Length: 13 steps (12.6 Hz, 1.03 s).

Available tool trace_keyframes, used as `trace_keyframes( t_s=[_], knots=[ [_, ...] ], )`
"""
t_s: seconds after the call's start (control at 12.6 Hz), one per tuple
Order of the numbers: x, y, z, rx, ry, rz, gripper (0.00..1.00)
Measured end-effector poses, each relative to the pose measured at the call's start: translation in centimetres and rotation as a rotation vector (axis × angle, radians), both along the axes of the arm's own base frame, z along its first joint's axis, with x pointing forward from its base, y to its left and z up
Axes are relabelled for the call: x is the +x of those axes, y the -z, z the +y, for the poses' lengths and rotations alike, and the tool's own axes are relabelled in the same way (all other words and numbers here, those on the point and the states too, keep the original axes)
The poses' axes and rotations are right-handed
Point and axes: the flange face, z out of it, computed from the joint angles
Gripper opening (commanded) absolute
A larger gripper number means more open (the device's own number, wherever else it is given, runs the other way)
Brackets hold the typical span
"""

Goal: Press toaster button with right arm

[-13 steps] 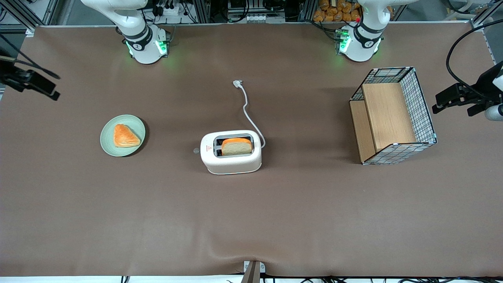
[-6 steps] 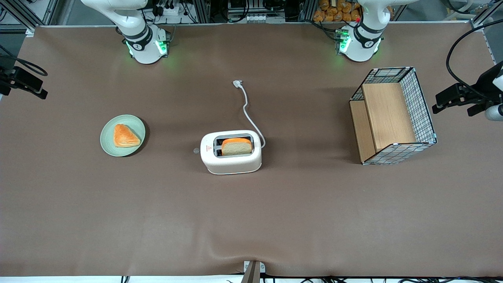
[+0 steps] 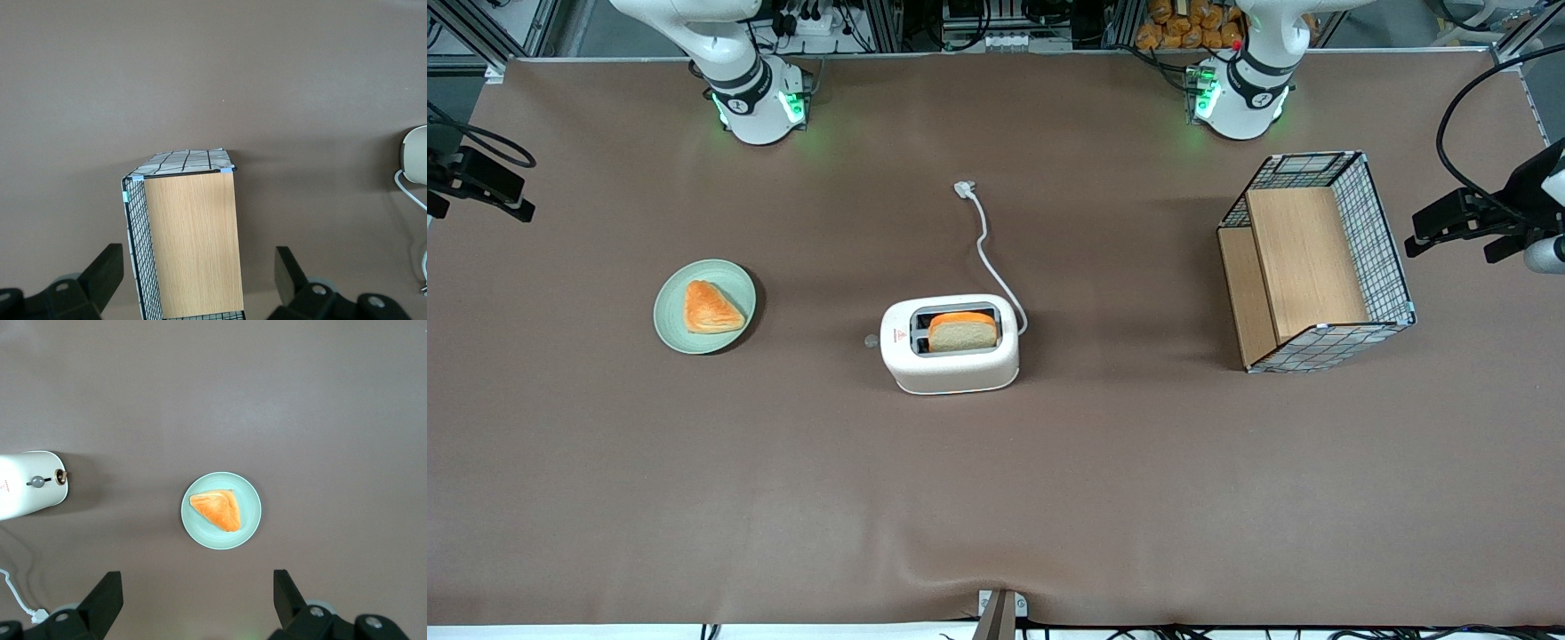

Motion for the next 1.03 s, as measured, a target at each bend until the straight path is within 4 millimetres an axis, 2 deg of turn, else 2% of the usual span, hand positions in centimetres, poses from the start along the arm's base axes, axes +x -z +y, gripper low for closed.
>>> trace_keyframes(
  t_s=[0.64,1.03],
  knots=[
    [0.0,0.1,0.5,0.000,-0.008,0.001,1.00],
    [0.1,0.1,1.5,0.001,-0.027,0.001,1.00]
  ],
)
